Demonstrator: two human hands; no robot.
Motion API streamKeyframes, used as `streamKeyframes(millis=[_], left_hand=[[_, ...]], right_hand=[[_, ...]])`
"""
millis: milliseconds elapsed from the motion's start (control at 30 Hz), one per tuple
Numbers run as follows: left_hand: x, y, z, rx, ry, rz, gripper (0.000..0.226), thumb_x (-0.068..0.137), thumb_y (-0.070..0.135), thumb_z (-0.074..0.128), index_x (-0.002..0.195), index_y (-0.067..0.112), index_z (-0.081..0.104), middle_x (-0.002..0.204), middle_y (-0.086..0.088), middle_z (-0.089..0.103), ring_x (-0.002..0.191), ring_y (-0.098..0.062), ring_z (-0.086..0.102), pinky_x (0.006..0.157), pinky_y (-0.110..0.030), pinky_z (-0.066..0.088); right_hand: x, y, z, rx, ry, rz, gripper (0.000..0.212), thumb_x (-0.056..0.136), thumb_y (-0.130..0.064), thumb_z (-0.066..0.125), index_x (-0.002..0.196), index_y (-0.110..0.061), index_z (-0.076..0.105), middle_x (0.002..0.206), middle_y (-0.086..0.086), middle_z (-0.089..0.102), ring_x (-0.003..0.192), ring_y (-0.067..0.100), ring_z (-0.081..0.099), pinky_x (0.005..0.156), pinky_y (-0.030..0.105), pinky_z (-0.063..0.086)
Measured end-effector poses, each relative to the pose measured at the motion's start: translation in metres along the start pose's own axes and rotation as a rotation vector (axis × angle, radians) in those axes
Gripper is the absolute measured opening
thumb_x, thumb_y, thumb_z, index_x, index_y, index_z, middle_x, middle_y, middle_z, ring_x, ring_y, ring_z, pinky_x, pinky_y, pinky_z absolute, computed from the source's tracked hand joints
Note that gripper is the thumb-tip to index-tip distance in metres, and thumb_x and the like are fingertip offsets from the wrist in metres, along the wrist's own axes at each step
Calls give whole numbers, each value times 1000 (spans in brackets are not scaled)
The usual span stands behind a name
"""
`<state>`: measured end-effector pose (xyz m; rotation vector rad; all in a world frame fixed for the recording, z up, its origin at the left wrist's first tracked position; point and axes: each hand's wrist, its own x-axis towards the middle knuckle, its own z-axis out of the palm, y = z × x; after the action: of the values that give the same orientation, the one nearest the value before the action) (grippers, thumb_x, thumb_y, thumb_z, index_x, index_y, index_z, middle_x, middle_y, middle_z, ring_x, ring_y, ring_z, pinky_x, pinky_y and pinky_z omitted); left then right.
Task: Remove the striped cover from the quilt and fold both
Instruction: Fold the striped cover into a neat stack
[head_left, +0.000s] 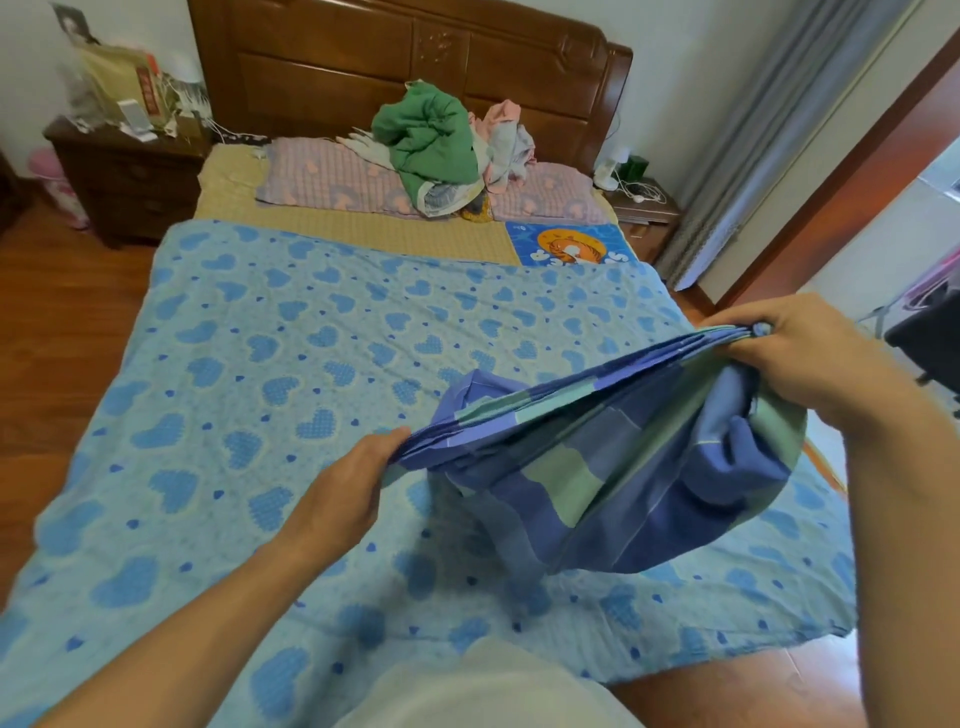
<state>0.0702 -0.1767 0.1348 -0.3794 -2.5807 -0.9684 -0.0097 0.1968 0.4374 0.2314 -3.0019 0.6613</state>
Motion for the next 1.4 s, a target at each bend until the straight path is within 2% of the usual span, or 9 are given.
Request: streamKeyframes(millis=[100, 367, 567, 800, 933, 1100, 1200, 1333, 1400], left_hand=[[-8, -15, -7, 280, -175, 199, 108, 59, -21, 63, 148, 36, 37, 151, -7, 35, 86, -31, 65, 51, -28, 48], [0, -18, -17, 24, -249, 45, 52, 93, 5, 54, 133, 35, 39, 138, 15, 38, 96, -25, 64, 72, -35, 53], [-41, -11, -11, 19, -342, 41, 92, 83, -9, 55, 147, 52, 26, 128, 20, 48, 97, -10, 58, 74, -24, 49], [-59, -5, -15, 157, -276, 16, 76, 81, -7, 60, 140, 39, 43, 126, 10, 51, 76, -16, 55, 58, -28, 47], [-66, 1, -21, 171, -202, -112, 19, 92, 25, 52, 109, 29, 59, 98, 11, 55, 70, -13, 47, 55, -25, 36], [-85, -9, -21, 329, -123, -90, 19, 85, 8, 73, 104, 10, 69, 86, -2, 59, 61, -22, 54, 46, -29, 41], [-85, -14, -22, 326, -68, -41, 16, 94, 28, 62, 103, 16, 67, 85, 3, 60, 67, -19, 57, 50, -30, 44], [-50, -27, -31, 214, -23, -341, 15, 98, 31, 54, 96, 23, 66, 81, 2, 66, 69, -21, 64, 56, -34, 51], [-9, -35, -40, -148, 87, -681, 19, 101, 23, 49, 94, 18, 67, 81, -7, 70, 64, -23, 69, 64, -40, 60]], right_hand=[[1, -1, 5, 27, -85, -1, 55, 84, 2, 61, 73, -50, 74, 78, -23, 72, 74, 5, 63, 64, 27, 54], [5, -14, 10, 63, -157, -59, 60, 84, 4, 64, 74, -55, 72, 80, -30, 70, 71, -10, 62, 67, 13, 51], [13, -22, 28, 53, -124, -62, 52, 84, 2, 65, 68, -47, 71, 68, -31, 67, 64, -9, 58, 55, 1, 42], [23, -30, 37, 40, -38, -29, 36, 84, -5, 66, 74, -40, 72, 80, -13, 71, 66, 6, 56, 56, 14, 45], [27, -26, 37, 92, 43, 62, 35, 84, -7, 67, 70, -39, 72, 77, -8, 70, 65, 13, 55, 61, 29, 50], [32, -23, 44, 88, 110, 116, 23, 87, -8, 64, 84, -29, 74, 90, 7, 72, 80, 23, 60, 73, 38, 54], [31, -22, 51, 58, 172, 126, 24, 87, -7, 60, 94, -23, 77, 96, 10, 72, 89, 28, 62, 79, 40, 53], [29, -19, 46, 56, 128, 138, 24, 89, -8, 62, 87, -29, 75, 95, 9, 72, 80, 22, 59, 64, 30, 49], [26, -22, 40, 34, 27, 84, 31, 87, -8, 65, 75, -35, 74, 86, -2, 73, 71, 13, 59, 57, 21, 48]])
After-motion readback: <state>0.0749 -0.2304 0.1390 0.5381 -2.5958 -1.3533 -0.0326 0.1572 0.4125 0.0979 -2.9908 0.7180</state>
